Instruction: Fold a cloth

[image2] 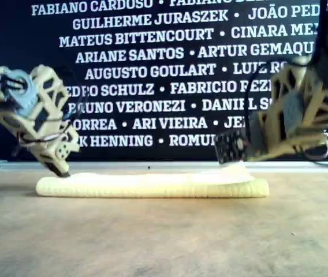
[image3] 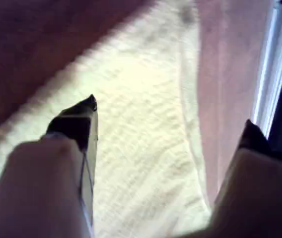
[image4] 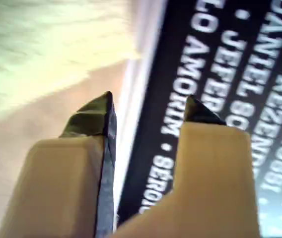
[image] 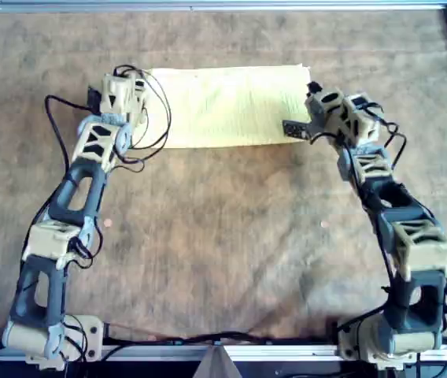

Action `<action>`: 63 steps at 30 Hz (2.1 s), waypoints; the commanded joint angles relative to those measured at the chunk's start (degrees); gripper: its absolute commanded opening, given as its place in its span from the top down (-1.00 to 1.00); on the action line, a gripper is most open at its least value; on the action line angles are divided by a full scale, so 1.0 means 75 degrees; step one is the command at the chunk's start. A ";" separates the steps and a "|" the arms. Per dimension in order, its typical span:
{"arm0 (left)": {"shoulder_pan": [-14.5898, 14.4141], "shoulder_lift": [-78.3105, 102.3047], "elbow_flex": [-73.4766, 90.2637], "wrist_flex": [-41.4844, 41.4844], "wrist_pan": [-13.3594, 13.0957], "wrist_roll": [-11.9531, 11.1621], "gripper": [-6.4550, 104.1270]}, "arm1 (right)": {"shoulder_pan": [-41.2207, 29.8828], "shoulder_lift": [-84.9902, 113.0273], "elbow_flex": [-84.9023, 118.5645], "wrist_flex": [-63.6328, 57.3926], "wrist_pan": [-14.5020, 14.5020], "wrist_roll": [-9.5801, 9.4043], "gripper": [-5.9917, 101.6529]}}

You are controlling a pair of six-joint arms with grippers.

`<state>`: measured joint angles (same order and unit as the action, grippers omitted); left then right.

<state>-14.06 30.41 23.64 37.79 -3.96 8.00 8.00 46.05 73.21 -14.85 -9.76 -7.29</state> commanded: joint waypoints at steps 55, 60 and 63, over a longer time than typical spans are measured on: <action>0.0176 1.9582 1.8387 -0.0129 -0.0035 -0.2227 -0.93 | -0.0094 1.6910 1.0852 0.7547 0.0070 -0.0035 -0.17; 0.0176 1.9570 1.8926 -0.0234 -0.0035 -0.1652 -0.93 | -0.0094 1.7730 1.1766 0.7535 0.0070 -0.0047 -0.17; 0.0176 1.9570 1.9383 -0.0246 -0.0035 -0.1465 -0.93 | -0.0094 1.7789 1.2387 0.7465 -0.0047 -0.0047 -0.17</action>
<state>-13.97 176.31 168.84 37.79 -3.87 -4.13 7.56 176.84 165.76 41.22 -9.76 -7.47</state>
